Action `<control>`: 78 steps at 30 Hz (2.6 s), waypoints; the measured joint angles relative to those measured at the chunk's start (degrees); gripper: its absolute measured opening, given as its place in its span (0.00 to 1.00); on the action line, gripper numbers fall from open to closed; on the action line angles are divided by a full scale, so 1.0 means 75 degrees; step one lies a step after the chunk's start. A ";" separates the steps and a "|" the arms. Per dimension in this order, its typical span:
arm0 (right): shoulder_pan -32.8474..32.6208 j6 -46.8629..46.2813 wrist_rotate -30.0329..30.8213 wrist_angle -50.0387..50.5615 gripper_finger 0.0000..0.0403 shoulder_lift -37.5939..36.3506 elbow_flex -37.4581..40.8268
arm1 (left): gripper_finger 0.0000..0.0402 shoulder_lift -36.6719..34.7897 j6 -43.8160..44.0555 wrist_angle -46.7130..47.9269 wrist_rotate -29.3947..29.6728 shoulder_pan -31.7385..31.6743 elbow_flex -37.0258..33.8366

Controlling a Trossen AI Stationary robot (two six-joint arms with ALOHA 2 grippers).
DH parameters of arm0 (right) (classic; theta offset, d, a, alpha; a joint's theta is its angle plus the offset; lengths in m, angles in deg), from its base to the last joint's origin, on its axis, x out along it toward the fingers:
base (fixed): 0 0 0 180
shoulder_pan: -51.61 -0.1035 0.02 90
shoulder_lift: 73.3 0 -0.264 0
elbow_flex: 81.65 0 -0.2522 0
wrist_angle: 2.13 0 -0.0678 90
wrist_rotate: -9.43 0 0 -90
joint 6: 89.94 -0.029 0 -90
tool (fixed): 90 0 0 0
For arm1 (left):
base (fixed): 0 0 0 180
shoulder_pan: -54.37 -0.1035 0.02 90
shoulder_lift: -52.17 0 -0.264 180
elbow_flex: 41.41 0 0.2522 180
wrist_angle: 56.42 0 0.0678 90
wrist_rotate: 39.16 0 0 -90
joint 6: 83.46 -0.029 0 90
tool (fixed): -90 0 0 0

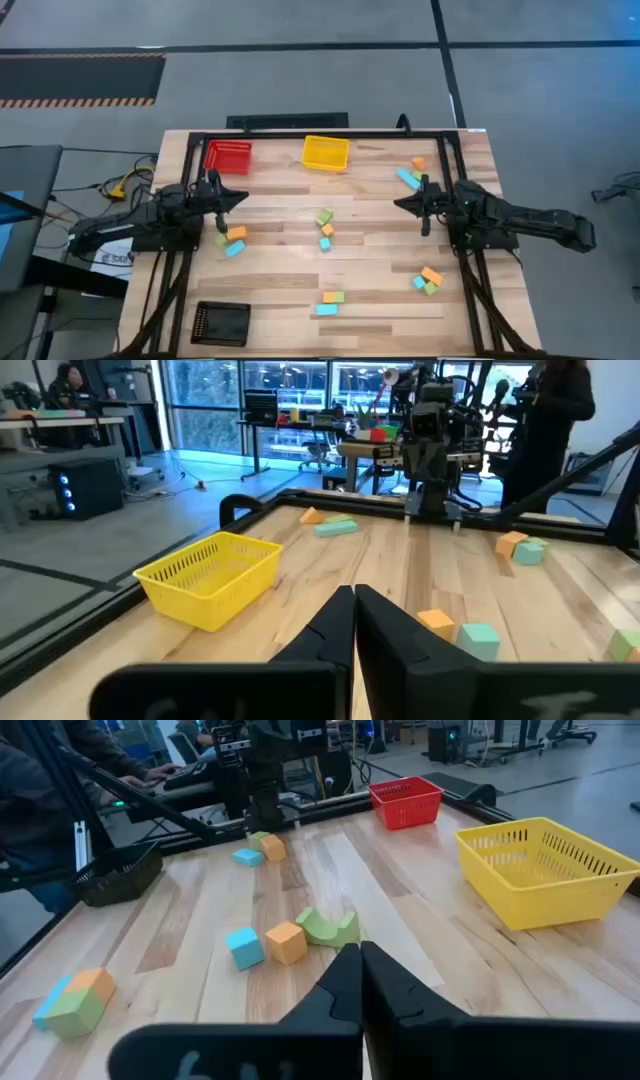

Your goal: Sort & place blocks by color

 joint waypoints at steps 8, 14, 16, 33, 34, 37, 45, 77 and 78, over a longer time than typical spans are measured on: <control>0.0003 -0.0002 0.0000 0.0000 0.03 -0.0002 -0.0003 | 0.00 -0.0003 0.0001 -0.0001 0.0001 0.0000 0.0000; 0.0000 0.0000 0.0001 0.0000 0.03 0.0000 0.0000 | 0.00 0.0000 -0.0002 -0.0002 0.0001 0.0000 0.0000; 0.0003 0.0000 0.0000 0.0000 0.03 0.0000 -0.0002 | 0.00 -0.0003 0.0001 -0.0003 -0.0002 -0.0003 0.0000; 0.0001 -0.0001 0.0001 0.0000 0.03 0.0000 -0.0002 | 0.00 0.0000 -0.0002 0.0000 0.0001 -0.0003 0.0000; 0.0000 -0.0001 0.0002 0.0000 0.03 0.0000 0.0000 | 0.00 0.0000 0.0001 0.0000 -0.0002 -0.0003 0.0003; 0.0001 0.0000 0.0000 0.0000 0.03 0.0000 0.0000 | 0.00 -0.0003 -0.0001 -0.0001 -0.0001 0.0000 0.0000; 0.0003 -0.0001 0.0001 0.0000 0.03 0.0000 0.0000 | 0.00 0.0000 -0.0001 0.0000 0.0001 -0.0003 0.0000; 0.0000 -0.0001 0.0000 -0.0028 0.03 0.0000 0.0000 | 0.00 0.0339 0.5247 -0.0163 0.1399 -0.0007 0.0000; 0.0000 -0.0001 0.0001 -0.0053 0.03 0.0000 0.0002 | 0.00 0.0360 0.6104 -0.0163 0.1388 -0.0009 0.0000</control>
